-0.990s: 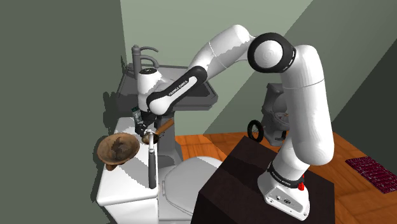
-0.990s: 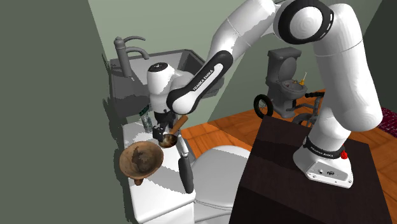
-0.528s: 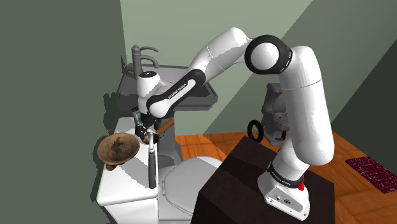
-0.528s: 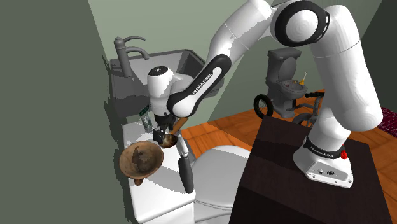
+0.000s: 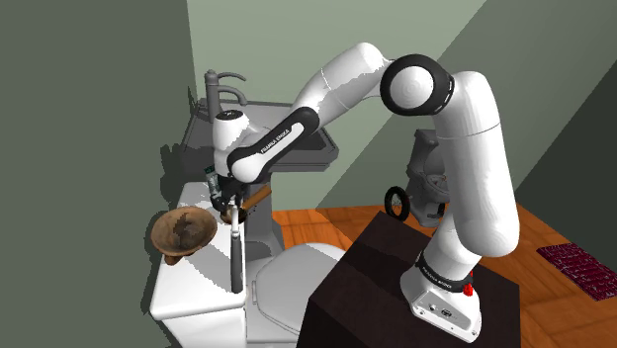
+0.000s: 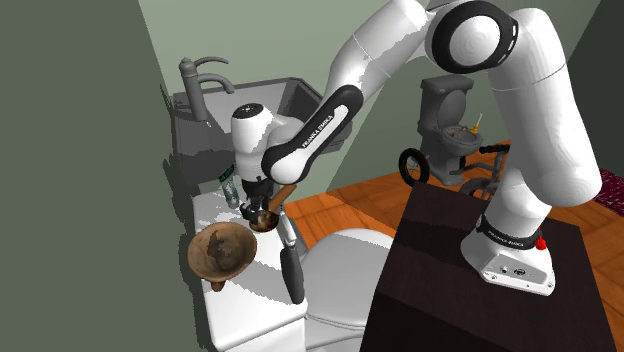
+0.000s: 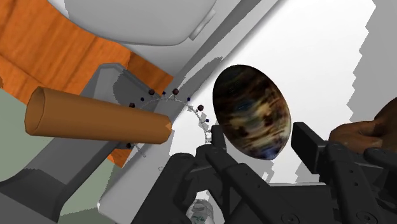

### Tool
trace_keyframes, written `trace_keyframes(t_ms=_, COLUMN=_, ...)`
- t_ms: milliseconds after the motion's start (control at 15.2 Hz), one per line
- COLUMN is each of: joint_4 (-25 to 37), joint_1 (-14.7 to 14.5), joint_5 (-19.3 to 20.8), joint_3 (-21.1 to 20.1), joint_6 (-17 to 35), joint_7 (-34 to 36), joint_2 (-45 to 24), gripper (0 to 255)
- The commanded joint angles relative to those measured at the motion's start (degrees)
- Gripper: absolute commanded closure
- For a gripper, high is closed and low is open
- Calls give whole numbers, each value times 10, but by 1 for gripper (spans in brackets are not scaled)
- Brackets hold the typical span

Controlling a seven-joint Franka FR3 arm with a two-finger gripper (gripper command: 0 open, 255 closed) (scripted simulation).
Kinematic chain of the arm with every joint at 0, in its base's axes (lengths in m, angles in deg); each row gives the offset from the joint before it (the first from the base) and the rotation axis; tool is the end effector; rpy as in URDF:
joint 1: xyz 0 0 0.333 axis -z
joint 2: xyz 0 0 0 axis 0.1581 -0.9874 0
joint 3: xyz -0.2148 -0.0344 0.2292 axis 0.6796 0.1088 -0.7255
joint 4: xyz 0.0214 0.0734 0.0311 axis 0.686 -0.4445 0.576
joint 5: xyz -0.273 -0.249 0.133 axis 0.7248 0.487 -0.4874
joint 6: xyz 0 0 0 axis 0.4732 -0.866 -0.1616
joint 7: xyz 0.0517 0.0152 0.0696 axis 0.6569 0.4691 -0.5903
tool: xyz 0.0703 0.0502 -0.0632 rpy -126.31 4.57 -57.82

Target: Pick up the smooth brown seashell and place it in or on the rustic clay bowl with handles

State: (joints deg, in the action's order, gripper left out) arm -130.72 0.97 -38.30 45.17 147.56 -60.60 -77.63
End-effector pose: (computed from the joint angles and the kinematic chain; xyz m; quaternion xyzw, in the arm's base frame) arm 0.6169 0.2120 0.2155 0.9987 0.0393 0.0289 0.0114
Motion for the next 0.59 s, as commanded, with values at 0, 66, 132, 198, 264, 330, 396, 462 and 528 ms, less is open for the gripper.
trace_keyframes(t_ms=0, joint_4=0, joint_1=0, joint_5=0, joint_3=0, joint_6=0, joint_7=0, joint_2=-2, gripper=255)
trace_keyframes(t_ms=66, joint_4=1, joint_1=0, joint_5=0, joint_3=0, joint_6=-2, joint_7=-1, joint_2=-2, gripper=255)
trace_keyframes(t_ms=132, joint_4=0, joint_1=0, joint_5=0, joint_3=0, joint_6=-1, joint_7=-1, joint_2=-2, gripper=255)
trace_keyframes(t_ms=198, joint_4=-3, joint_1=1, joint_5=0, joint_3=0, joint_6=0, joint_7=-1, joint_2=0, gripper=255)
trace_keyframes(t_ms=264, joint_4=-3, joint_1=2, joint_5=-2, joint_3=-1, joint_6=-5, joint_7=-2, joint_2=6, gripper=255)
trace_keyframes(t_ms=330, joint_4=-4, joint_1=3, joint_5=-4, joint_3=-3, joint_6=-10, joint_7=-3, joint_2=11, gripper=255)
trace_keyframes(t_ms=396, joint_4=-4, joint_1=4, joint_5=-6, joint_3=-4, joint_6=-16, joint_7=-5, joint_2=17, gripper=255)
trace_keyframes(t_ms=462, joint_4=-4, joint_1=5, joint_5=-7, joint_3=-5, joint_6=-21, joint_7=-6, joint_2=22, gripper=255)
trace_keyframes(t_ms=528, joint_4=-4, joint_1=6, joint_5=-9, joint_3=-7, joint_6=-26, joint_7=-7, joint_2=27, gripper=255)
